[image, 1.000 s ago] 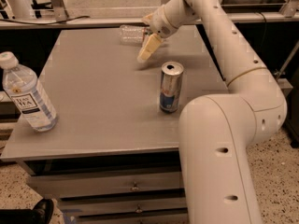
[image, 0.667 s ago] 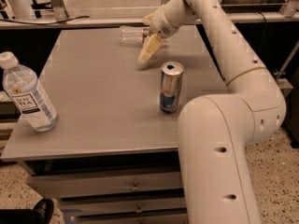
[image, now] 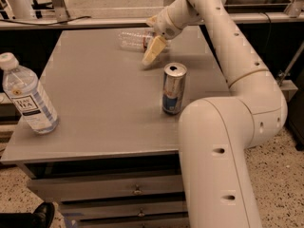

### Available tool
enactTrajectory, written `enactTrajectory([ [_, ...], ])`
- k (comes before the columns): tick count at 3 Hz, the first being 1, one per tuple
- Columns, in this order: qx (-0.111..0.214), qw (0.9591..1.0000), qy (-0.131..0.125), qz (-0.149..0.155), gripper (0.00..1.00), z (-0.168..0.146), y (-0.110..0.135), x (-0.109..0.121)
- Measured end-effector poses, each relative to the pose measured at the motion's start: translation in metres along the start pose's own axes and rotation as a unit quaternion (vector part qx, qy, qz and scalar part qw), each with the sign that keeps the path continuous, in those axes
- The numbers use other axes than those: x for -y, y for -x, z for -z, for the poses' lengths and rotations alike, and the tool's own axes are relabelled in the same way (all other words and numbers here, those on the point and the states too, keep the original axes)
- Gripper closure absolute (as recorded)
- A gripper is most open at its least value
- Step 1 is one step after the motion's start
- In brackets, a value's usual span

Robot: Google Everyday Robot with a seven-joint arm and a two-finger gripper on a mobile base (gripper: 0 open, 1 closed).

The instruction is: Move water bottle near blue plastic bottle

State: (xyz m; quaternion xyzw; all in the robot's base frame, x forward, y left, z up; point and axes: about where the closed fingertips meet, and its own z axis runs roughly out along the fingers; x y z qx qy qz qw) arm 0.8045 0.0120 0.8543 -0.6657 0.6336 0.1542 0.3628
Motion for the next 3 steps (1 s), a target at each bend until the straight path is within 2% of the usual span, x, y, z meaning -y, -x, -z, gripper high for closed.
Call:
enactTrajectory([
  [1,-0.012,0.9993,-0.006,-0.034,0.0,0.001,-0.018,0.006],
  [2,-0.021,0.9969,-0.002,-0.075,0.18,0.0,-0.035,0.006],
  [3,-0.022,0.995,-0.001,-0.097,0.41,0.004,-0.041,0.005],
])
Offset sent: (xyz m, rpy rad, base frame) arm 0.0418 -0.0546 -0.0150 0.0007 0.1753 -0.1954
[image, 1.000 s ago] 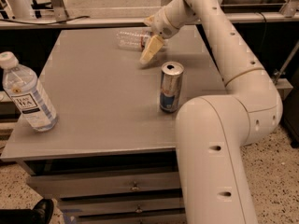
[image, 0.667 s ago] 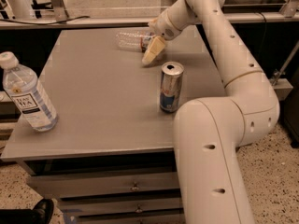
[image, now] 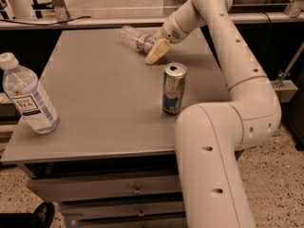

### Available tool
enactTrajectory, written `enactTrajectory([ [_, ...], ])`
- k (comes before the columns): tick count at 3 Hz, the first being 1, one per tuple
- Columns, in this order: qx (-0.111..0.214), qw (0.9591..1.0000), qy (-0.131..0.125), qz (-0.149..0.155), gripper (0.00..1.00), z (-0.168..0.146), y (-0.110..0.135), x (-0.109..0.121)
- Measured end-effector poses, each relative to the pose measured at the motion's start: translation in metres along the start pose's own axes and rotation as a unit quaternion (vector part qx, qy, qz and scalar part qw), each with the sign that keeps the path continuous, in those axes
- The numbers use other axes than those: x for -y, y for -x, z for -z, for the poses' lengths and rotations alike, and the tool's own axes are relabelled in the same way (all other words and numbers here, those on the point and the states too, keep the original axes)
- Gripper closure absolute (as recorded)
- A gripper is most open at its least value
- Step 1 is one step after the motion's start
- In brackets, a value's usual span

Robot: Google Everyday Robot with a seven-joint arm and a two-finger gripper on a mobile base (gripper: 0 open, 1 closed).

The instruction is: Move water bottle near blue plastic bottle

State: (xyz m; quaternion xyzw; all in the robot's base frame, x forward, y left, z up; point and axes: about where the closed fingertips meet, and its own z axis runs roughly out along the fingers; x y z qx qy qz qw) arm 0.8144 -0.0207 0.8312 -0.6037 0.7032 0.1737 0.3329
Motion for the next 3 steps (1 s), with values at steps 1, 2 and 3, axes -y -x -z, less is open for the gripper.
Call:
enactTrajectory([
  [1,0.008,0.9999,-0.003,-0.011,0.65,0.011,0.001,0.0],
  [2,0.018,0.9996,-0.008,-0.02,0.88,0.024,0.004,0.001],
  [3,0.03,0.9992,-0.014,-0.023,1.0,0.04,0.009,0.001],
])
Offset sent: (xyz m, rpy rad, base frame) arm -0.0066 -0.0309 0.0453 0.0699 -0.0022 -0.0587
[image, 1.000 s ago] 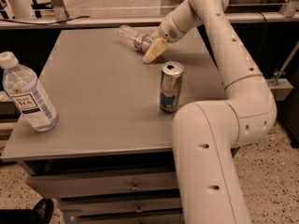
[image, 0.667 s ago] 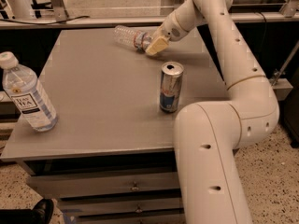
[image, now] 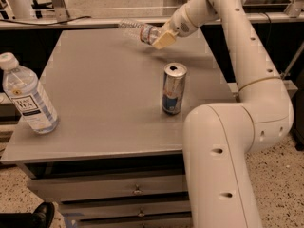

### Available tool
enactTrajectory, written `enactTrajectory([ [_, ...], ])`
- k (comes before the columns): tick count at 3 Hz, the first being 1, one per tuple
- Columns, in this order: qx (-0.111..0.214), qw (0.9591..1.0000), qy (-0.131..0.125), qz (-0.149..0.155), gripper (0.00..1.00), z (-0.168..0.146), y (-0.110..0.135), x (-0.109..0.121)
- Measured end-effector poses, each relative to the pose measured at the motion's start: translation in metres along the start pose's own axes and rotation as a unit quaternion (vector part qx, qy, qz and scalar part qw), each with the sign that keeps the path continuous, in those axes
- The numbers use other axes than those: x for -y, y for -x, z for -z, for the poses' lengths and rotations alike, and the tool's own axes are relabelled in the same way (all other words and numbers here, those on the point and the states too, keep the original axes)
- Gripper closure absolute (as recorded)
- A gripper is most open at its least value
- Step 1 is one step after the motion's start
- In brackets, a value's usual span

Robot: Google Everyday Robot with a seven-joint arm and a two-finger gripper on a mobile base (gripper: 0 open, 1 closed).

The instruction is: Move water bottle near blue plastic bottle

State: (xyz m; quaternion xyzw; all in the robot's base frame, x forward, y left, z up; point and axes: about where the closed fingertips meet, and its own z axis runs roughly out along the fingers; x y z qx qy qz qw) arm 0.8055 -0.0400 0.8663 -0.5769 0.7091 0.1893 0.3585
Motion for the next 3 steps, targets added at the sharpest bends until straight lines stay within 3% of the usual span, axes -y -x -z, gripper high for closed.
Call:
enactTrajectory([
  [2,0.02,0.9992,0.002,0.035,1.0,0.036,0.02,-0.015],
  [3,0.027,0.9964,0.016,0.078,1.0,0.044,0.036,-0.033],
])
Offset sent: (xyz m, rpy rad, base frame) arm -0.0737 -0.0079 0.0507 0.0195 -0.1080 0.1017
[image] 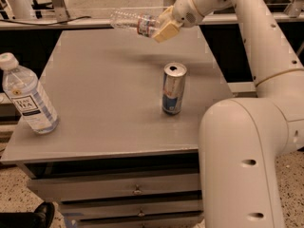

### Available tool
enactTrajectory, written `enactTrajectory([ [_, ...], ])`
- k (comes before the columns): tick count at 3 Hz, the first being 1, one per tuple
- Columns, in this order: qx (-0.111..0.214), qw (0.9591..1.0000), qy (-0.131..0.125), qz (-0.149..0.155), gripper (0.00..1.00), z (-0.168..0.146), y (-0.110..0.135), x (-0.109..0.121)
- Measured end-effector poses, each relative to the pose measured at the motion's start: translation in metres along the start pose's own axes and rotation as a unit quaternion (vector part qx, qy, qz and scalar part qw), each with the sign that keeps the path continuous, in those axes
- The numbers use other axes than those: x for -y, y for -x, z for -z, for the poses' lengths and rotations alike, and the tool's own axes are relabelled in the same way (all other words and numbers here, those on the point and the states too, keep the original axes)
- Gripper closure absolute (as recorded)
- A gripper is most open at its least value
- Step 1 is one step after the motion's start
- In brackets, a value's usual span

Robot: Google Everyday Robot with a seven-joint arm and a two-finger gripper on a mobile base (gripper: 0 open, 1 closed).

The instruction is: Move water bottle near blue plastic bottle

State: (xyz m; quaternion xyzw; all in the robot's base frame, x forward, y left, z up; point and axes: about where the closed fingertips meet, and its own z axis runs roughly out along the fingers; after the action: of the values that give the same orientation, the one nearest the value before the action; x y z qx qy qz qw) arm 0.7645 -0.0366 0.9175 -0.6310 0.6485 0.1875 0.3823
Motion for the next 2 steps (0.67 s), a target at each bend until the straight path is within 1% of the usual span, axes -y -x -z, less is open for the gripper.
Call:
enactTrajectory([
  [1,0.01,0.9977,0.038,0.055,1.0,-0.0048,0.0134,-0.0267],
  [2,0.011,0.9966,0.045,0.067,1.0,-0.0107,0.0138,-0.0313],
])
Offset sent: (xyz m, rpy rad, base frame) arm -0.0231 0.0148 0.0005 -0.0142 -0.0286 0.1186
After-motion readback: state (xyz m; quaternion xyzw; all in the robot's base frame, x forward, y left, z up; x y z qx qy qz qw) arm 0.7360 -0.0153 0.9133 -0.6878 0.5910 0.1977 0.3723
